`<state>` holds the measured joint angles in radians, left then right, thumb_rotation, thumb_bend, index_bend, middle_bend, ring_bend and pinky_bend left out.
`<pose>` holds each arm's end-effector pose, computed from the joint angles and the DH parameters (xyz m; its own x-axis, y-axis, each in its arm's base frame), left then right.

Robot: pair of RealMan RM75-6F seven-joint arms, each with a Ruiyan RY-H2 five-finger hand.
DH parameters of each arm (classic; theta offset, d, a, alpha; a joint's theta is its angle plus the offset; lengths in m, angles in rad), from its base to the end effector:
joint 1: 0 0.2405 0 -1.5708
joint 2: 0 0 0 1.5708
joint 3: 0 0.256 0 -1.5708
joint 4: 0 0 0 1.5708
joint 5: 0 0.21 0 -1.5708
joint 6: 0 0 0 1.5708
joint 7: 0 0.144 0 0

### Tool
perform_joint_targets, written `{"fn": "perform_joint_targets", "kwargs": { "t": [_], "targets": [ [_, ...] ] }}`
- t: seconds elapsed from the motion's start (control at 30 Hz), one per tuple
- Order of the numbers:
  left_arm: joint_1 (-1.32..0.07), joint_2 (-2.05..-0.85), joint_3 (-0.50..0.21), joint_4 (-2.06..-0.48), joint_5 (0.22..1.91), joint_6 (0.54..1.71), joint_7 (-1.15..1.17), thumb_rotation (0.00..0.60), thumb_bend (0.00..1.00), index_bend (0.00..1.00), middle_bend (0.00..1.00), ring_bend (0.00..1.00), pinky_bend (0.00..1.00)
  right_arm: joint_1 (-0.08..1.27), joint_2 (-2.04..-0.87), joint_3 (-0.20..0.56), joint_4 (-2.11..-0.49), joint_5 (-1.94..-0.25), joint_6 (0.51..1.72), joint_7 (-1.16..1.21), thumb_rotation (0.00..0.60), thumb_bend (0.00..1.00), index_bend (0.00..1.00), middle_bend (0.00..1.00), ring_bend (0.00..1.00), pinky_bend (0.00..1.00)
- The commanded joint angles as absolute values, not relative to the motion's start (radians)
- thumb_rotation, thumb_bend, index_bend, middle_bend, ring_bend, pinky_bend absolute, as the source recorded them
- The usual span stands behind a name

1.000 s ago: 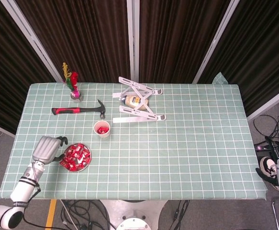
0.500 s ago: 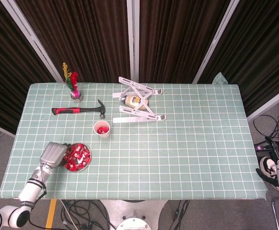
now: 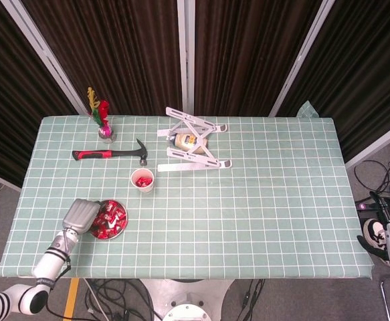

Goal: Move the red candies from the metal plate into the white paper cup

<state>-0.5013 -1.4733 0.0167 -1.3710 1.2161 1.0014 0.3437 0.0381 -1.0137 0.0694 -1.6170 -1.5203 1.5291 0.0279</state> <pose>-0.2804 0.2781 0.0009 0.6110 0.3556 0.7073 0.7916 -0.2641 -0.5510 -0.3174 -0.1705 0.1999 0.4610 0.0466 0.8862 -0.8874 0.0126 0.4609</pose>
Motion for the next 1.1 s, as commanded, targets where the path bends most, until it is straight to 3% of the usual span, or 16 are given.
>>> {"fn": "perform_joint_targets", "kwargs": {
  "t": [0.03, 0.7, 1.1],
  "targets": [
    [-0.505, -1.479, 0.017, -1.361, 1.213, 0.987, 0.352, 0.600, 0.24, 0.49, 0.57, 0.95, 1.00, 0.038, -1.014, 0.069, -1.617, -1.520, 1.529, 0.028, 0.600, 0.10, 0.08, 0.30, 0.16, 0.44],
    [-0.495, -1.518, 0.015, -1.267, 1.298, 0.994, 0.245, 0.600, 0.41, 0.66, 0.73, 0.97, 1.00, 0.036, -1.011, 0.069, -1.625, -1.519, 1.533, 0.020, 0.600, 0.10, 0.08, 0.30, 0.16, 0.44],
    [-0.523, -1.400, -0.040, -1.434, 1.368, 1.044, 0.180, 0.600, 0.42, 0.66, 0.74, 0.97, 1.00, 0.035, -1.010, 0.069, -1.622, -1.519, 1.533, 0.024, 0.600, 0.10, 0.08, 0.30, 0.16, 0.44]
  ]
}}
